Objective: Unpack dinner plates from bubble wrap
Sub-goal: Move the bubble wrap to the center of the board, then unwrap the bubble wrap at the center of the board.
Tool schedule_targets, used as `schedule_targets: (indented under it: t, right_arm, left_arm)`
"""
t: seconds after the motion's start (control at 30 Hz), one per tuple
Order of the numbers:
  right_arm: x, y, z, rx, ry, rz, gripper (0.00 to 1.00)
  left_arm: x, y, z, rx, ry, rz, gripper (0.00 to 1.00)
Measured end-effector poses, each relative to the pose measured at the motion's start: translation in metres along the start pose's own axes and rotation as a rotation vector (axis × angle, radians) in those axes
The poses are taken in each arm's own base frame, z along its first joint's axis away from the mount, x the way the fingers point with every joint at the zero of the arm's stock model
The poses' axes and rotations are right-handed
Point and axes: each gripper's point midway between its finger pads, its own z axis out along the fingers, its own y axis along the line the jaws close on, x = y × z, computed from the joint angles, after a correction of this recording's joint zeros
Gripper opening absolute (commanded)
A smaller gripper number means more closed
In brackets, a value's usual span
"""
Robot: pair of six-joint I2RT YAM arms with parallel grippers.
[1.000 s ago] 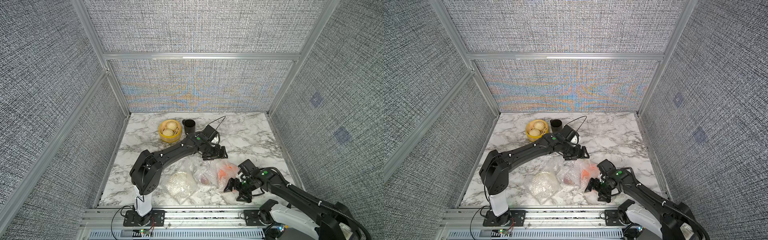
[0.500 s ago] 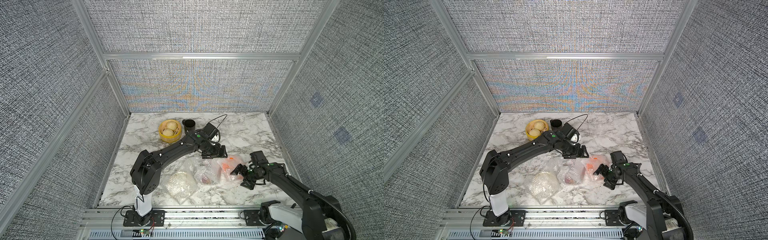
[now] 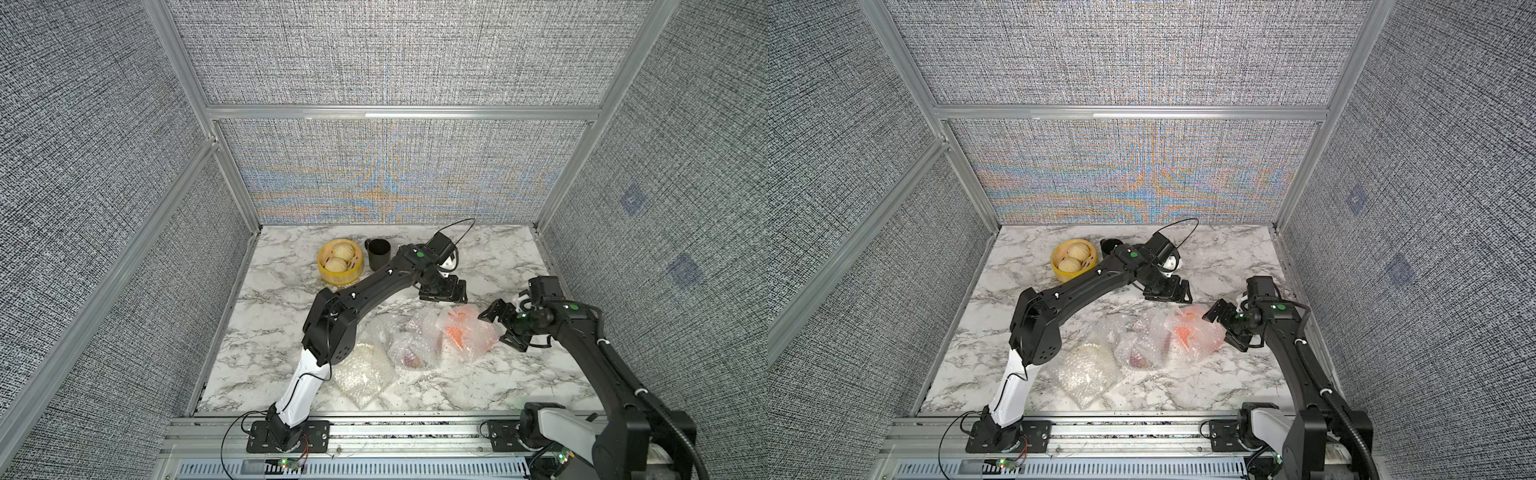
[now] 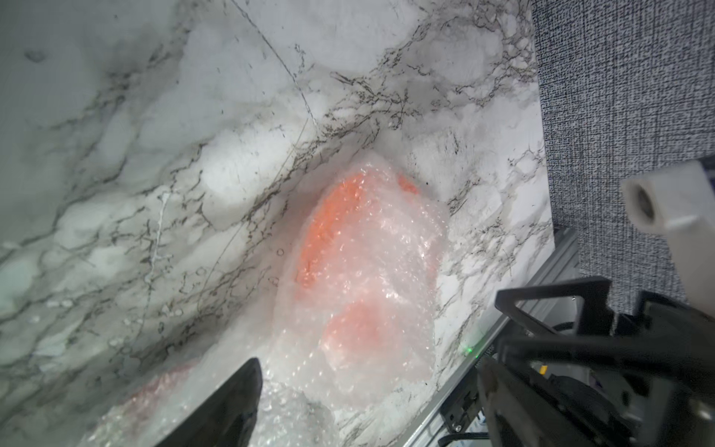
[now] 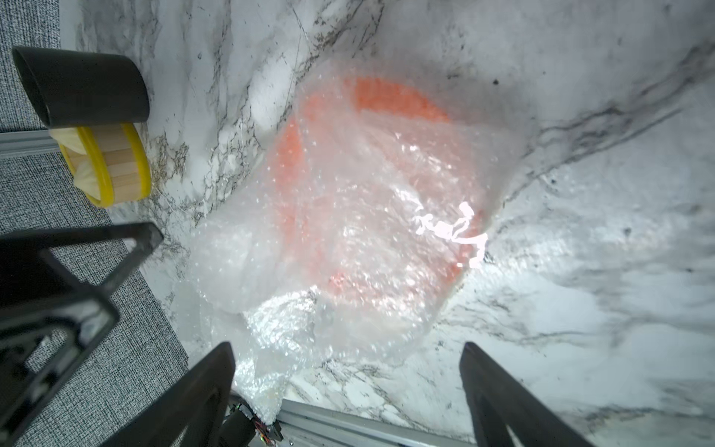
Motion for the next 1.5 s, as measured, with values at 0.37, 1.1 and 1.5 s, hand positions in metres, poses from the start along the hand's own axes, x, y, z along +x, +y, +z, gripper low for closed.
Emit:
schedule_targets:
  t: [0.37,1.1,1.5]
  right_arm:
    - [0.030,-0.011,-0.028,0.048,0.043,-0.002,0.88]
    - [0.045,-0.021,-0.052,0.055,-0.001,0.022,0.82]
    - [0.051,-0.020,-0.049,0.025,0.016,0.039,0.79]
  left_arm:
    - [0.055,0.003,-0.009,-0.201,0.152,0.397,0.82]
    - [0.041,-0.022,0.051,-0.266,0.139,0.593,0.66]
    - [0.048,-0.002,0.055,-0.331,0.179,0.621,0.51]
